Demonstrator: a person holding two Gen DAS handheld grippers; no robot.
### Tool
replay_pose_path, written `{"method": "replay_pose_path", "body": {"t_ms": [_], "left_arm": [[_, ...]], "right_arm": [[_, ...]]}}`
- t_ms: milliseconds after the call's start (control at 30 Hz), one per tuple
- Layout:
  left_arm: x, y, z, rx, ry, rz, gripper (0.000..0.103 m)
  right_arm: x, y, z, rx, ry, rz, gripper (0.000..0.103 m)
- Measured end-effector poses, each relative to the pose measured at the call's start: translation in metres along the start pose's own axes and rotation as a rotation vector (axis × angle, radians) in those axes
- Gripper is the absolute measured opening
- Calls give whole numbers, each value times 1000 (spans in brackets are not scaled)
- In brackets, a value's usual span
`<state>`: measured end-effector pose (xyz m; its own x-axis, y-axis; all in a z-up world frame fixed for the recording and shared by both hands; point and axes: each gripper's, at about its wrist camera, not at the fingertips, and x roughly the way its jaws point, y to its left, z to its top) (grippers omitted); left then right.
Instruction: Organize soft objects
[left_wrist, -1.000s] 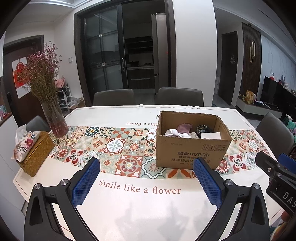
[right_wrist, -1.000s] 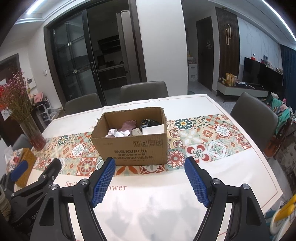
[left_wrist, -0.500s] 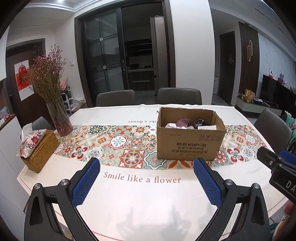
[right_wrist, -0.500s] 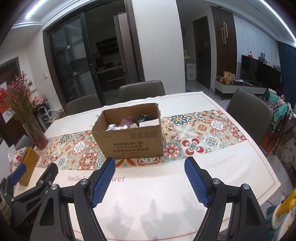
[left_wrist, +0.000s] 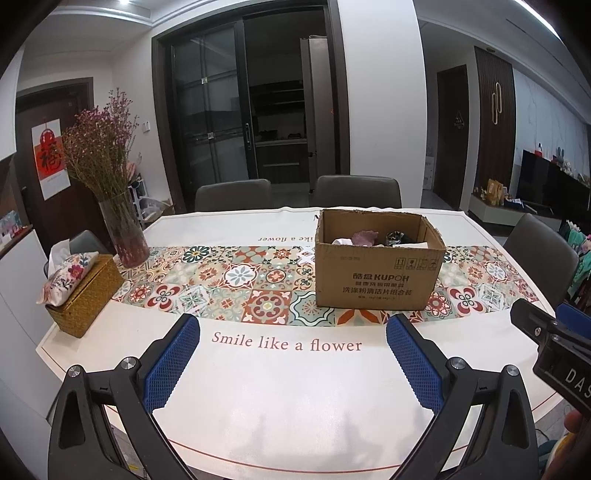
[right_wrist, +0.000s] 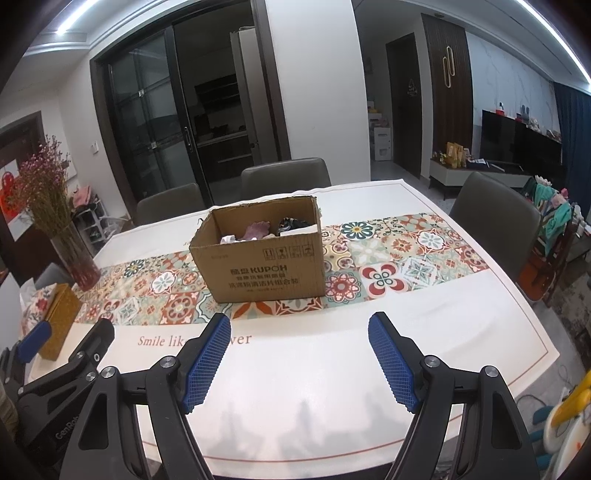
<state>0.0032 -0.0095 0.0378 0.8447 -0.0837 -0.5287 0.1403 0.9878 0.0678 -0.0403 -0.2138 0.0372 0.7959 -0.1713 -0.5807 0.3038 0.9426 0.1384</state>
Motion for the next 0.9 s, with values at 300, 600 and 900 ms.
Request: {"method": "replay_pose_path", "body": {"t_ms": [300, 600, 900], "left_arm": [[-5, 3, -11, 9, 4, 6, 103], [-5, 2, -22, 30, 16, 4, 103], [-3, 3, -27, 25, 18, -1, 103]], "right_arm": [[-3, 2, -14, -20, 5, -2, 78], [-8, 1, -24, -37, 3, -25, 78], [-10, 1, -26, -42, -2, -29, 78]]}}
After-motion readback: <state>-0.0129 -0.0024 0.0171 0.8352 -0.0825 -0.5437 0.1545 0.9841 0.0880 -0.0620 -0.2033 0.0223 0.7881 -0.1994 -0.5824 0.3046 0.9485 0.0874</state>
